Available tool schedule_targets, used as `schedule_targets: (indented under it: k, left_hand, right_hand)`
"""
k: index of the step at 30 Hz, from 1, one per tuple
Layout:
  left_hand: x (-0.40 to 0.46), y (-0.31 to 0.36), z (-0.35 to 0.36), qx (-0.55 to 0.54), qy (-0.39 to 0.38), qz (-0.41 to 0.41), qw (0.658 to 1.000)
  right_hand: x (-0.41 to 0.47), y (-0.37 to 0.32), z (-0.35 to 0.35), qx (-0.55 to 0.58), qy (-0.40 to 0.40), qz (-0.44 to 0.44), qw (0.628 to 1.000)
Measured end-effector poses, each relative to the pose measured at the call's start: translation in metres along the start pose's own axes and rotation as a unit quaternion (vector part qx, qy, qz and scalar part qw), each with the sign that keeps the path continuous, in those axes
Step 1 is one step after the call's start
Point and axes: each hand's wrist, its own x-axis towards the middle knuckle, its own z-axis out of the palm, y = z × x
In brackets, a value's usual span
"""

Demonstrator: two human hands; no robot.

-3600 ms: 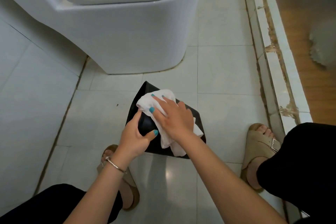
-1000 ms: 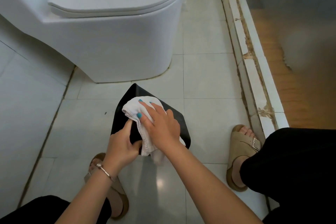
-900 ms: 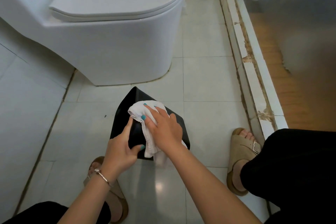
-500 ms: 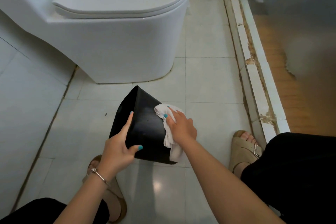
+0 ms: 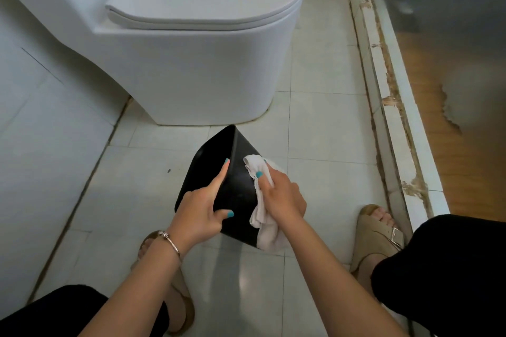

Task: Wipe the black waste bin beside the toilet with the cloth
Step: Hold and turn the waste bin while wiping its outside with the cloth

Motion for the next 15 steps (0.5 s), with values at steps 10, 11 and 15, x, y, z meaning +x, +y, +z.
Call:
schedule_targets:
  k: [10, 11, 15]
  left_hand:
    - [0.010, 0.006, -0.002, -0.013, -0.008, 0.000, 1.000]
    - [0.010, 0.005, -0.003, -0.015, -0.004, 0.000, 1.000]
    - [0.006, -0.001, 0.002, -0.013, 0.004, -0.016, 1.000]
  right_hand:
    - [-0.037, -0.034, -0.005, 0.026, 0.026, -0.117, 0.992]
    - [-0.039, -0.035, -0.004, 0.023, 0.028, -0.127, 0.991]
    - [-0.039, -0.032, 0.001, 0.008, 0.036, -0.143, 0.989]
